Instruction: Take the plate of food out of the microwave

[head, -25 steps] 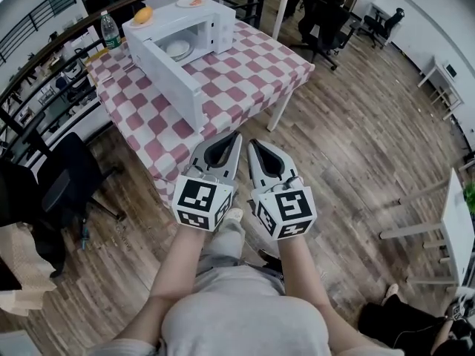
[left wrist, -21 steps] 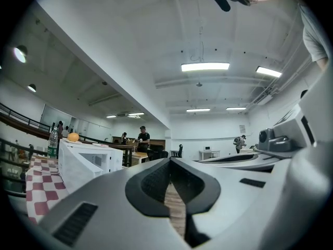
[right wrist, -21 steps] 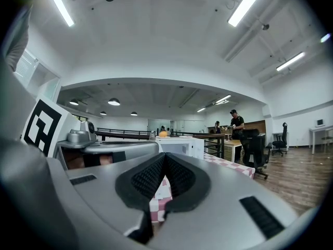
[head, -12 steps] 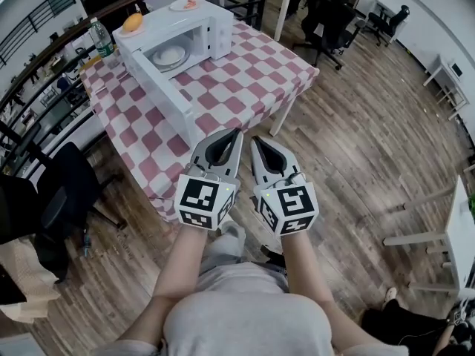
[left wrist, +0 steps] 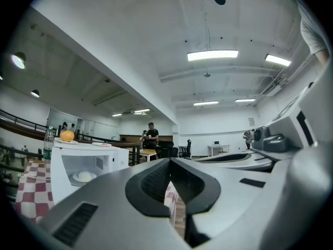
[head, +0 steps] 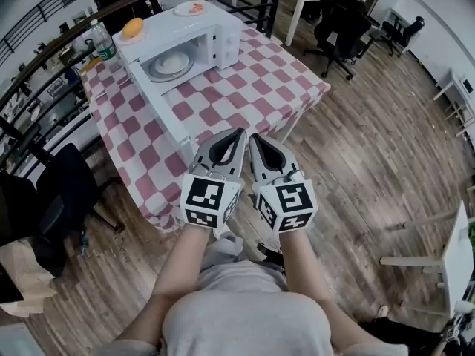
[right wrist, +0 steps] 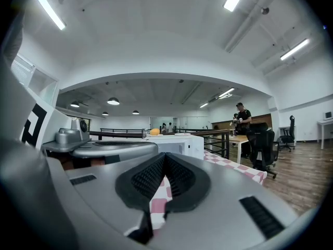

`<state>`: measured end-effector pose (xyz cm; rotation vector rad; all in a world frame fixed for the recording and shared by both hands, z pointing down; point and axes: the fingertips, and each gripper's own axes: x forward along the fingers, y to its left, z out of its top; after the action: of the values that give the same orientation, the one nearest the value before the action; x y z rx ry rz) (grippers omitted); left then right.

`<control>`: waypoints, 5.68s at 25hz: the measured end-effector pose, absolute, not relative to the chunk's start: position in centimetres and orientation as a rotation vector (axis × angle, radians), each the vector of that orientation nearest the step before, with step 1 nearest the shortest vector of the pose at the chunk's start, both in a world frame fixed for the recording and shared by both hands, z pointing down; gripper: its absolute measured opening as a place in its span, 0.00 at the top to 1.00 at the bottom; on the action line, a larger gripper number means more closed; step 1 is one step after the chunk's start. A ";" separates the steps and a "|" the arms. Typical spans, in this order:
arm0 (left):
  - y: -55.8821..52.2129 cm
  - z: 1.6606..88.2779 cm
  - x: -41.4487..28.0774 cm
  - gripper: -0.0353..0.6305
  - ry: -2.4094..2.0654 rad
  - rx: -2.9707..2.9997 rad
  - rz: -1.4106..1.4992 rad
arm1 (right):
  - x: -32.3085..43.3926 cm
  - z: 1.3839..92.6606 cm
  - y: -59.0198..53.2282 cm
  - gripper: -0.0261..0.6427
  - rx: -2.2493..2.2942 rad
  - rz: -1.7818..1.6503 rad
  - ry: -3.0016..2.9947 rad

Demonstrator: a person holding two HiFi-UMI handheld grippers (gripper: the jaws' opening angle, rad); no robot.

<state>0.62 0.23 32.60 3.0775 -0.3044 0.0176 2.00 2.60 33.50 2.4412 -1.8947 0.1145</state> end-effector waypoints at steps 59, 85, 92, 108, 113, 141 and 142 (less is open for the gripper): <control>-23.5 36.5 13.3 0.94 -1.357 2.647 0.009 | 19.0 36.7 -21.0 0.93 1.731 0.123 -2.510; -28.3 41.0 16.8 0.70 -1.350 2.433 0.043 | 22.8 39.0 -24.5 0.93 1.563 0.136 -2.597; -31.8 43.7 16.4 0.66 -1.267 2.250 -0.076 | 22.9 40.1 -26.8 0.93 1.555 0.172 -2.587; -39.1 52.1 13.7 0.54 -1.260 1.779 -0.198 | 21.9 43.6 -31.5 0.93 1.526 0.284 -2.557; -40.7 55.2 11.8 0.48 -1.292 1.571 -0.241 | 21.6 44.5 -32.3 0.93 1.519 0.315 -2.540; -46.4 61.7 10.7 0.43 -1.410 1.026 -0.247 | 21.8 48.2 -34.5 0.93 1.501 0.421 -2.471; -46.4 61.9 10.8 0.43 -1.399 1.011 -0.262 | 21.8 48.3 -34.4 0.93 1.501 0.418 -2.466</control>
<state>10.82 -46.40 61.88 1.0110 -1.3993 -0.2619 21.77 -34.43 48.30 1.5009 -2.4664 0.4179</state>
